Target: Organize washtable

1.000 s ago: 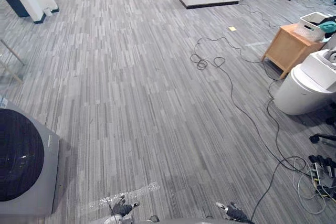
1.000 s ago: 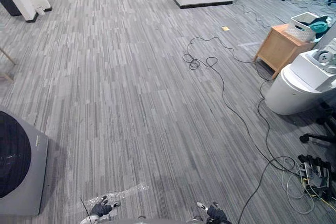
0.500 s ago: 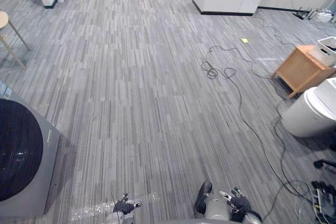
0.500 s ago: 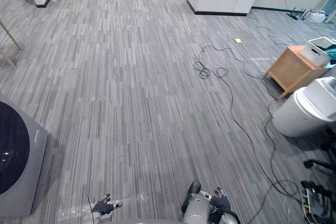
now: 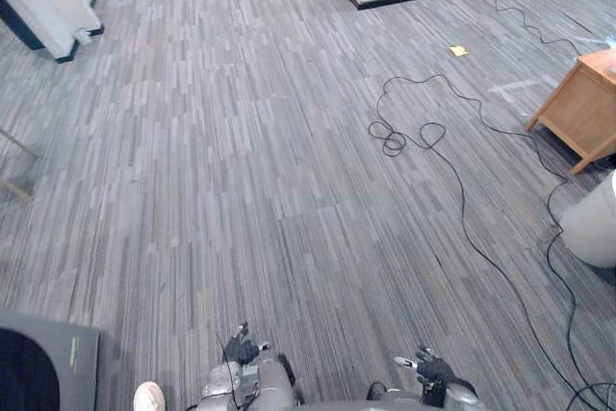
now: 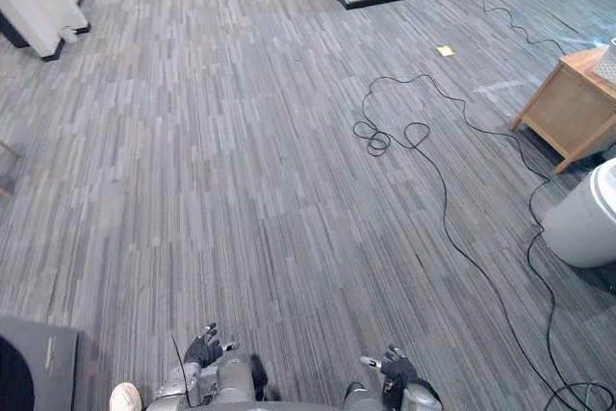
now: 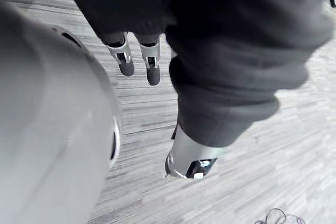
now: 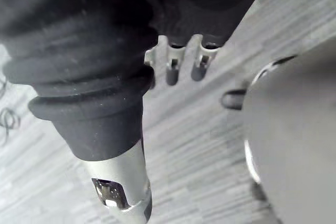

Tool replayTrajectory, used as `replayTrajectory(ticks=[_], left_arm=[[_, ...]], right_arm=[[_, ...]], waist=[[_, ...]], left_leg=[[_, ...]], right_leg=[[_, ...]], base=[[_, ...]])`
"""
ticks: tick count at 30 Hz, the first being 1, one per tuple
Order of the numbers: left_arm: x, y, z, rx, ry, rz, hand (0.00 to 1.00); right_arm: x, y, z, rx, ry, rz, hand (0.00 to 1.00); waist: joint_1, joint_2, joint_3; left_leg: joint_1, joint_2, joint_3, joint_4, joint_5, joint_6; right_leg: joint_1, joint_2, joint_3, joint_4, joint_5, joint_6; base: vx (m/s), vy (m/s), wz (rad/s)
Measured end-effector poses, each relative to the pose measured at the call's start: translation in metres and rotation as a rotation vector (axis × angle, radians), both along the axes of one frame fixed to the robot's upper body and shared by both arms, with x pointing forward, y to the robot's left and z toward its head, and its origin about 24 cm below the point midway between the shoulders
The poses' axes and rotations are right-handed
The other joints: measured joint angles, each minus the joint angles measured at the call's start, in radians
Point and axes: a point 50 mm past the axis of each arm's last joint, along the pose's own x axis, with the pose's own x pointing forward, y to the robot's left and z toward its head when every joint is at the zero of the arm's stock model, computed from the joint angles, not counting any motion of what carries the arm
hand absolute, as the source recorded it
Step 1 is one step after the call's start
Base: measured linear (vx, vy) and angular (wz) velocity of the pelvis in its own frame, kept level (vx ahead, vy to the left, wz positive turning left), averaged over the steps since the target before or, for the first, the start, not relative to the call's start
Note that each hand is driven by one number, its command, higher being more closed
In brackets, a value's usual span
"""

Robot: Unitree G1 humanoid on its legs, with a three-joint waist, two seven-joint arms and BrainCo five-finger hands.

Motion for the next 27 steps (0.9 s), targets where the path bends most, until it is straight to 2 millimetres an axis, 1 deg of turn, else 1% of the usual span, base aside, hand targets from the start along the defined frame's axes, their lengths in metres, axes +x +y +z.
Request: replayTrajectory(ticks=[1, 2, 3, 4, 5, 6, 7, 8, 9, 10, 11, 12, 13, 14, 15, 16, 17, 18, 19, 20, 21, 22, 23, 24, 25, 26, 27], left_arm=[[0.001, -0.001, 0.001, 0.014, -0.007, -0.023, 0.00], [0.001, -0.004, 0.001, 0.015, -0.009, -0.044, 0.00], [0.002, -0.007, 0.001, 0.013, -0.010, -0.054, 0.00], [0.007, -0.005, 0.003, 0.041, -0.021, -0.073, 0.00], [0.015, -0.005, 0.006, 0.058, -0.039, -0.092, 0.00], [0.018, -0.005, 0.007, 0.065, -0.043, -0.107, 0.00], [0.018, -0.003, 0.007, 0.083, -0.036, -0.134, 0.00], [0.016, -0.002, 0.007, 0.093, -0.031, -0.143, 0.00], [0.016, 0.000, 0.007, 0.099, -0.029, -0.141, 0.00], [0.007, 0.001, 0.003, 0.105, -0.002, -0.149, 0.00], [-0.004, -0.006, -0.002, 0.095, 0.029, -0.184, 0.00], [-0.004, -0.007, -0.003, 0.100, 0.038, -0.209, 0.00], [-0.002, -0.011, -0.003, 0.104, 0.043, -0.256, 0.00], [-0.001, -0.014, -0.004, 0.092, 0.045, -0.283, 0.00], [-0.003, -0.015, -0.006, 0.075, 0.062, -0.270, 0.00], [-0.005, -0.016, -0.007, 0.065, 0.078, -0.267, 0.00], [-0.009, -0.020, -0.010, 0.040, 0.105, -0.263, 0.00], [-0.012, -0.021, -0.012, 0.029, 0.119, -0.261, 0.00], [-0.014, -0.023, -0.015, 0.016, 0.138, -0.257, 0.00], [-0.018, -0.027, -0.018, -0.010, 0.171, -0.246, 0.00], [-0.020, -0.029, -0.019, -0.038, 0.185, -0.232, 0.00], [-0.018, -0.032, -0.020, -0.068, 0.191, -0.202, 0.00], [-0.018, -0.033, -0.020, -0.079, 0.193, -0.188, 0.00], [-0.016, -0.032, -0.019, -0.100, 0.187, -0.148, 0.00], [-0.014, -0.029, -0.019, -0.111, 0.181, -0.118, 0.00], [-0.014, -0.032, -0.019, -0.130, 0.184, -0.100, 0.00], [-0.017, -0.042, -0.021, -0.179, 0.199, -0.066, 0.00]], right_arm=[[0.001, 0.003, 0.000, 0.009, -0.005, 0.015, 0.00], [-0.002, 0.003, -0.001, 0.005, 0.001, 0.028, 0.00], [-0.002, 0.003, -0.001, 0.000, 0.002, 0.040, 0.00], [0.001, 0.011, -0.001, 0.006, -0.003, 0.082, 0.00], [0.001, 0.016, -0.001, 0.010, -0.004, 0.109, 0.00], [0.001, 0.018, -0.001, 0.013, -0.003, 0.115, 0.00], [0.002, 0.021, -0.001, 0.016, -0.001, 0.131, 0.00], [0.002, 0.026, -0.001, 0.032, -0.005, 0.136, 0.00], [0.001, 0.030, -0.002, 0.042, -0.003, 0.139, 0.00], [-0.005, 0.031, -0.004, 0.051, 0.009, 0.137, 0.00], [-0.010, 0.027, -0.005, 0.044, 0.016, 0.129, 0.00], [-0.012, 0.027, -0.005, 0.044, 0.021, 0.124, 0.00], [-0.017, 0.027, -0.006, 0.051, 0.035, 0.118, 0.00], [-0.024, 0.026, -0.008, 0.053, 0.047, 0.094, 0.00], [-0.021, 0.022, -0.007, 0.048, 0.033, 0.069, 0.00], [-0.017, 0.019, -0.005, 0.043, 0.022, 0.060, 0.00], [-0.012, 0.012, -0.003, 0.024, 0.000, 0.047, 0.00], [-0.009, 0.008, -0.001, 0.014, -0.014, 0.049, 0.00], [-0.006, 0.003, 0.001, 0.001, -0.033, 0.045, 0.00], [-0.001, -0.005, 0.005, -0.015, -0.057, 0.032, 0.00], [0.002, -0.011, 0.008, -0.024, -0.090, 0.006, 0.00], [0.007, -0.015, 0.011, -0.029, -0.119, -0.023, 0.00], [0.008, -0.015, 0.012, -0.029, -0.126, -0.030, 0.00], [0.008, -0.013, 0.012, -0.026, -0.133, -0.034, 0.00], [0.010, -0.012, 0.012, -0.021, -0.140, -0.044, 0.00], [0.013, -0.012, 0.013, -0.019, -0.148, -0.051, 0.00], [0.016, -0.022, 0.014, -0.011, -0.153, -0.122, 0.00]], waist=[[0.009, -0.006, -0.002], [0.019, 0.000, -0.005], [0.022, 0.005, -0.011], [0.007, -0.015, -0.022], [0.006, -0.034, -0.028], [0.011, -0.038, -0.028], [0.009, -0.042, -0.030], [0.016, -0.048, -0.033], [0.021, -0.050, -0.036], [0.017, -0.058, -0.066], [0.002, -0.049, -0.107], [-0.009, -0.069, -0.115], [-0.018, -0.113, -0.126], [-0.016, -0.125, -0.121], [-0.021, -0.116, -0.110], [-0.023, -0.104, -0.104], [-0.038, -0.073, -0.092], [-0.044, -0.058, -0.087], [-0.055, -0.036, -0.084], [-0.076, -0.007, -0.073], [-0.091, 0.010, -0.065], [-0.104, 0.024, -0.056], [-0.104, 0.025, -0.053], [-0.105, 0.012, -0.046], [-0.107, -0.013, -0.035], [-0.114, -0.016, -0.036], [-0.113, 0.029, -0.045]], left_leg=[[-0.002, -0.040, -0.020, -0.271, 0.066, -0.027], [0.003, -0.048, -0.053, -0.442, 0.227, -0.029], [0.013, -0.055, -0.055, -0.436, 0.298, 0.001], [-0.015, -0.064, -0.059, -0.369, 0.259, 0.070], [-0.037, -0.064, -0.057, -0.316, 0.220, 0.084], [-0.037, -0.060, -0.054, -0.289, 0.213, 0.102], [-0.028, -0.038, -0.041, -0.233, 0.197, 0.119], [-0.021, -0.017, -0.026, -0.176, 0.197, 0.121], [-0.021, -0.012, -0.013, -0.141, 0.187, 0.114], [0.041, -0.065, -0.024, -0.240, 0.175, 0.104], [0.104, -0.100, -0.016, -0.332, 0.088, 0.110], [0.114, -0.136, -0.021, -0.340, 0.074, 0.116], [0.165, -0.203, -0.036, -0.376, 0.058, 0.128], [0.214, -0.241, -0.066, -0.409, 0.048, 0.149], [0.271, -0.255, -0.089, -0.441, 0.036, 0.152], [0.308, -0.257, -0.101, -0.462, 0.031, 0.152], [0.382, -0.256, -0.123, -0.511, 0.023, 0.147], [0.416, -0.253, -0.135, -0.534, 0.021, 0.146], [0.459, -0.247, -0.148, -0.562, 0.019, 0.144], [0.508, -0.233, -0.175, -0.587, 0.014, 0.138], [0.537, -0.225, -0.197, -0.607, 0.011, 0.135], [0.568, -0.214, -0.222, -0.622, 0.006, 0.127], [0.582, -0.209, -0.227, -0.630, 0.004, 0.122], [0.614, -0.208, -0.235, -0.644, -0.006, 0.107], [0.668, -0.213, -0.276, -0.662, -0.032, 0.098], [0.696, -0.202, -0.302, -0.665, -0.053, 0.096], [0.663, -0.152, -0.331, -0.541, -0.060, 0.092]], right_leg=[[0.026, -0.027, -0.001, -0.009, -0.023, 0.037], [0.073, -0.037, 0.004, -0.046, -0.053, 0.068], [0.095, -0.044, 0.005, -0.062, -0.059, 0.074], [0.106, -0.054, 0.000, -0.065, -0.047, 0.060], [0.103, -0.052, -0.010, -0.066, 0.004, 0.057], [0.106, -0.056, -0.012, -0.065, 0.036, 0.091], [0.117, -0.061, 0.006, -0.058, 0.101, 0.085], [0.118, -0.067, 0.023, -0.034, 0.153, 0.082], [0.117, -0.071, 0.033, 0.004, 0.175, 0.091], [0.088, -0.099, 0.035, 0.126, 0.174, 0.107], [0.012, -0.135, 0.033, 0.336, 0.154, 0.136], [-0.035, -0.179, 0.051, 0.451, 0.155, 0.145], [-0.114, -0.238, 0.094, 0.630, 0.254, 0.201], [-0.167, -0.256, 0.122, 0.775, 0.310, 0.207], [-0.238, -0.251, 0.107, 0.937, 0.191, 0.166], [-0.262, -0.242, 0.082, 0.990, 0.129, 0.141], [-0.310, -0.227, 0.005, 1.036, 0.024, 0.081], [-0.338, -0.219, -0.034, 1.034, -0.030, 0.047], [-0.384, -0.202, -0.088, 1.002, -0.085, 0.020], [-0.438, -0.170, -0.141, 0.888, -0.123, 0.004], [-0.478, -0.152, -0.166, 0.766, -0.119, 0.004], [-0.518, -0.134, -0.188, 0.559, -0.078, 0.026], [-0.526, -0.127, -0.196, 0.429, -0.030, 0.044], [-0.527, -0.130, -0.209, 0.210, 0.065, 0.095], [-0.532, -0.159, -0.200, 0.142, 0.086, 0.116], [-0.536, -0.155, -0.166, 0.193, 0.166, 0.102], [-0.572, -0.129, -0.090, 0.352, 0.176, 0.080]], base=[[0.48, 0.263, -0.97], [0.51, 0.278, -0.97], [0.54, 0.297, -0.64], [0.55, 0.245, -0.25], [0.53, 0.225, -0.12], [0.58, 0.246, -0.07], [0.45, 0.215, -0.22], [0.43, 0.218, -0.35], [0.26, 0.199, -0.48], [0.30, 0.282, -0.33], [0.29, 0.299, 0.04], [0.45, 0.267, 0.62], [0.52, 0.178, 0.92], [0.62, 0.150, 0.90], [0.45, 0.088, 0.57], [0.48, 0.086, 0.50], [0.41, 0.073, 0.42], [0.41, 0.065, 0.50], [0.40, 0.013, 0.66], [0.51, -0.038, 0.86], [0.64, -0.110, 1.11], [0.56, -0.144, 0.95], [0.59, -0.214, 1.12], [0.62, -0.284, 1.28], [0.63, -0.314, 1.35], [0.89, -0.464, 1.32], [0.63, -0.330, 0.85]])
